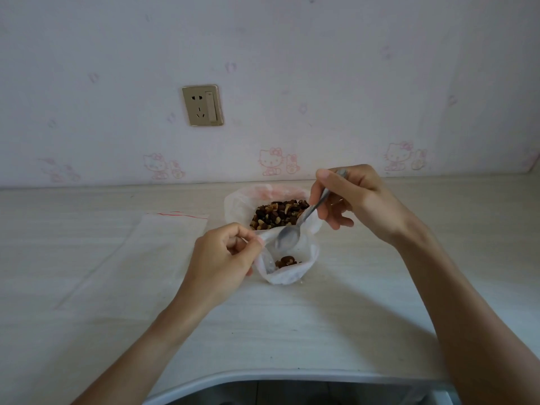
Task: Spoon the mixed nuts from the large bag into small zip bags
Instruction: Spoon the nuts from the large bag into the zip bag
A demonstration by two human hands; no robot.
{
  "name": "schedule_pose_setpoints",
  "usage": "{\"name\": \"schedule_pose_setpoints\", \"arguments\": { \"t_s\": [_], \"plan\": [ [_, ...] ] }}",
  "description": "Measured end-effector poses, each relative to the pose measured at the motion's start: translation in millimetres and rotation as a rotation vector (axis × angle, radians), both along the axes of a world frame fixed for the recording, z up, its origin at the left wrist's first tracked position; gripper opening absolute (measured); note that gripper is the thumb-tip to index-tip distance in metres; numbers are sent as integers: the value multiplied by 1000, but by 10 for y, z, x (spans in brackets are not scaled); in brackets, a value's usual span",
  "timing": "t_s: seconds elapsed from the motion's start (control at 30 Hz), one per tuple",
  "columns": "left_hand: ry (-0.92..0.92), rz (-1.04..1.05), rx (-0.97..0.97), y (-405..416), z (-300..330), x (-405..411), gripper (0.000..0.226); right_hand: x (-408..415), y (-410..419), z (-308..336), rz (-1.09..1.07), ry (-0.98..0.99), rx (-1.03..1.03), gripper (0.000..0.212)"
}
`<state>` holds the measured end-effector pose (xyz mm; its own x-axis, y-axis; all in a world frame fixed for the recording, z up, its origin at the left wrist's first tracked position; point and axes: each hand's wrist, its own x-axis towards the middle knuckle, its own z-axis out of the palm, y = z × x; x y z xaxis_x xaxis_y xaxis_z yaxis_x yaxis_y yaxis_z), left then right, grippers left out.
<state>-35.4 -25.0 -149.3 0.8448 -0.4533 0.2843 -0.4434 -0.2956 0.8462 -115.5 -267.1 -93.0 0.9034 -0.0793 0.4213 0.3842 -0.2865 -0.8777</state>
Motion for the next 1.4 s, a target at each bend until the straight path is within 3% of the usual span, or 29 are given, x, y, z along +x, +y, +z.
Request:
{"name": "schedule_pose_setpoints", "arguments": {
  "t_s": [0.43, 0.6, 0.67, 0.8, 0.93, 1.0, 1.13, 1.27, 1.4],
  "plan": [
    [49, 44, 29, 39, 82, 214, 27, 237, -47, -198, -312, 261, 499, 35],
    [-206, 254, -31, -90, 173, 559, 17, 287, 1, -244, -470, 228, 413, 45],
    [-297, 305, -7, -191, 165, 694, 34, 294, 21, -251, -510, 193, 374, 47],
    [-100, 205, 166, -398, 97, 887, 82, 294, 46, -280, -571, 144, 243, 41],
    [-31, 158, 198, -522, 37, 992, 86, 320, 81, -308, -613, 120, 101, 37],
    [-3, 157, 208, -560, 88, 1051, 79, 335, 97, -321, -634, 106, 43, 37],
    [-36, 186, 197, -616, 78, 1132, 39, 363, 141, -379, -628, 108, 21, 35],
    [-74, 176, 108, -594, 6, 1098, 42, 405, 185, -400, -697, -27, -87, 37],
    [-161, 98, 101, -635, -24, 1031, 18, 422, 162, -413, -683, 4, -85, 36]
  ]
}}
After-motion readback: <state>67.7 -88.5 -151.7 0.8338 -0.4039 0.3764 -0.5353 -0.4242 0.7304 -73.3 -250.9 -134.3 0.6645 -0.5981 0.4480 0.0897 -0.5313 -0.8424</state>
